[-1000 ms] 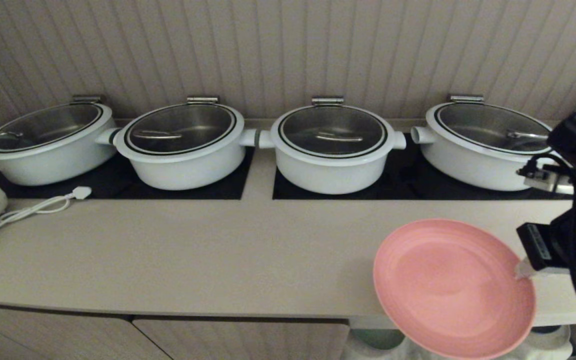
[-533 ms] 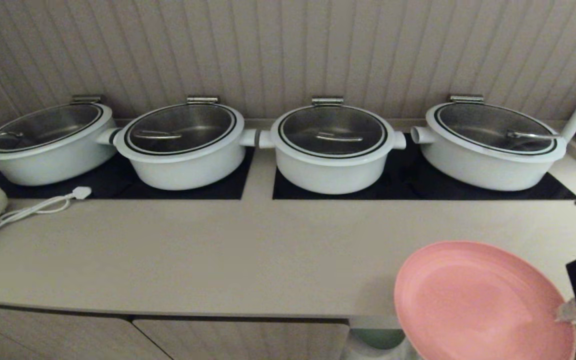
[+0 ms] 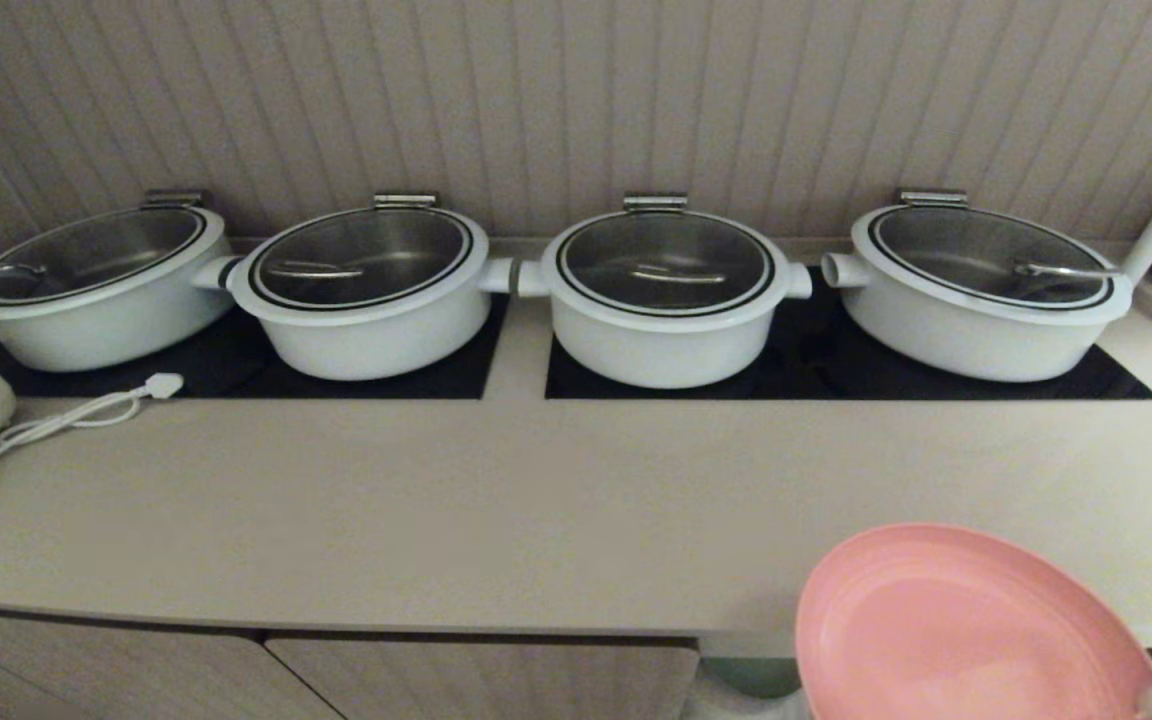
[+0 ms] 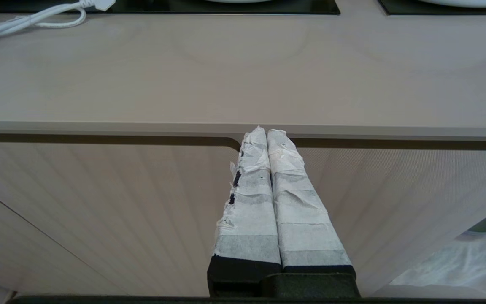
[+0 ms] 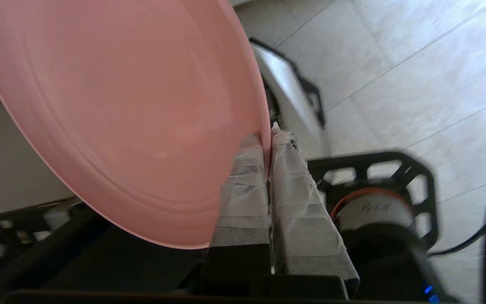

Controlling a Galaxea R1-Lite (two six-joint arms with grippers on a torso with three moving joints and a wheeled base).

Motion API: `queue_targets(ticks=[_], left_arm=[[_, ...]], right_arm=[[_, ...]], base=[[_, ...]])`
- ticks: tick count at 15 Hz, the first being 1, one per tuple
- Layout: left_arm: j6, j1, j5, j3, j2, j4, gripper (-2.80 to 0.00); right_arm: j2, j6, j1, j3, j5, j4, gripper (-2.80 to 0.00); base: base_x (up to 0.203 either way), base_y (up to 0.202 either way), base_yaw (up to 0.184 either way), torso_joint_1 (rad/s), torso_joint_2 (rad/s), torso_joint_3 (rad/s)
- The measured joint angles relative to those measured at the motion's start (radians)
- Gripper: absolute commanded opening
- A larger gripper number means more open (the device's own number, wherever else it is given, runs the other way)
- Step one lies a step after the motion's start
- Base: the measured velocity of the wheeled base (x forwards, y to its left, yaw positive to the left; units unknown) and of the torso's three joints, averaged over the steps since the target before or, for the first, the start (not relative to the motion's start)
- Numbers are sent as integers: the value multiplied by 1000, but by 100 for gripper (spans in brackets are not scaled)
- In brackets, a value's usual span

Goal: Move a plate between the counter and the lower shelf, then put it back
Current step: Put the plate in the cupboard

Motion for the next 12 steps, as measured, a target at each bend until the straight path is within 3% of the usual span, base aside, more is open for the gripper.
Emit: queue_targets(ticks=[2,12], left_arm=[[0,0,0,0,0,0,-280],[0,0,0,0,0,0,-280]], right_arm=[[-24,41,1,5,20,28,-280],[-124,46,44,11,46,188,-280]], base=[[0,0,0,0,0,0],[0,0,0,0,0,0]])
